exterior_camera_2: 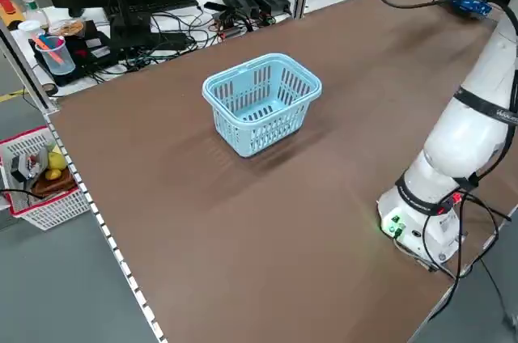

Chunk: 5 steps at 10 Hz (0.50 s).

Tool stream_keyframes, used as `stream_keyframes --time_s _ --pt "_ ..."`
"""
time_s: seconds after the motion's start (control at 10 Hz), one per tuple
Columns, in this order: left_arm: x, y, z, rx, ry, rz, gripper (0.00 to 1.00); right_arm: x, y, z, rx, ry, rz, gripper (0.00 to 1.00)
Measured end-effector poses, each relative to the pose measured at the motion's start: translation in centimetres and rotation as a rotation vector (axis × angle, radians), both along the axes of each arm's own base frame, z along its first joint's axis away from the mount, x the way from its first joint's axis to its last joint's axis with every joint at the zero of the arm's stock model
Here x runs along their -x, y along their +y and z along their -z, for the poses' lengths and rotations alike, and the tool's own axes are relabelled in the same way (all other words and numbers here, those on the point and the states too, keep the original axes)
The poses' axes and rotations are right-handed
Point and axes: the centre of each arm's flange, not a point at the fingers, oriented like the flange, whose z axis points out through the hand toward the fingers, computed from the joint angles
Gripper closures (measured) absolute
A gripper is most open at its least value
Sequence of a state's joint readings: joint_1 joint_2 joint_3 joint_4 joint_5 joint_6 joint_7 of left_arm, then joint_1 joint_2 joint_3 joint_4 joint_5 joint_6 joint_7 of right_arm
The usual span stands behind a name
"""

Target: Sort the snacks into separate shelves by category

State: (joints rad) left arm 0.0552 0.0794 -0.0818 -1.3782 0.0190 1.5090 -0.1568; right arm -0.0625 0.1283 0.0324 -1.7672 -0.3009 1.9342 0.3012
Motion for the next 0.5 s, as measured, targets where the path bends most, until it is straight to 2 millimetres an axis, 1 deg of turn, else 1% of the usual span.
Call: stream_keyframes --time_s 0.1,0.2,0.3,0.4,0.5 --pt "0.0 0.0 0.0 0.0 0.0 0.0 0.0 0.0 1.9 -1.0 0.004 0.022 -0.031 0.01" --pt "0.0 0.0 0.0 0.0 0.0 0.0 0.0 0.0 3.2 -2.4 0.009 0.041 -0.075 0.01" --pt "0.0 0.0 0.0 0.0 0.0 0.0 0.0 0.0 3.7 -3.8 0.01 0.047 -0.115 0.01" --pt "0.0 0.0 0.0 0.0 0.0 0.0 0.0 -0.1 3.6 -4.5 0.004 0.046 -0.145 0.01" --pt "0.0 0.0 0.0 0.0 0.0 0.0 0.0 -0.2 3.7 -4.6 -0.01 0.05 -0.169 0.01"
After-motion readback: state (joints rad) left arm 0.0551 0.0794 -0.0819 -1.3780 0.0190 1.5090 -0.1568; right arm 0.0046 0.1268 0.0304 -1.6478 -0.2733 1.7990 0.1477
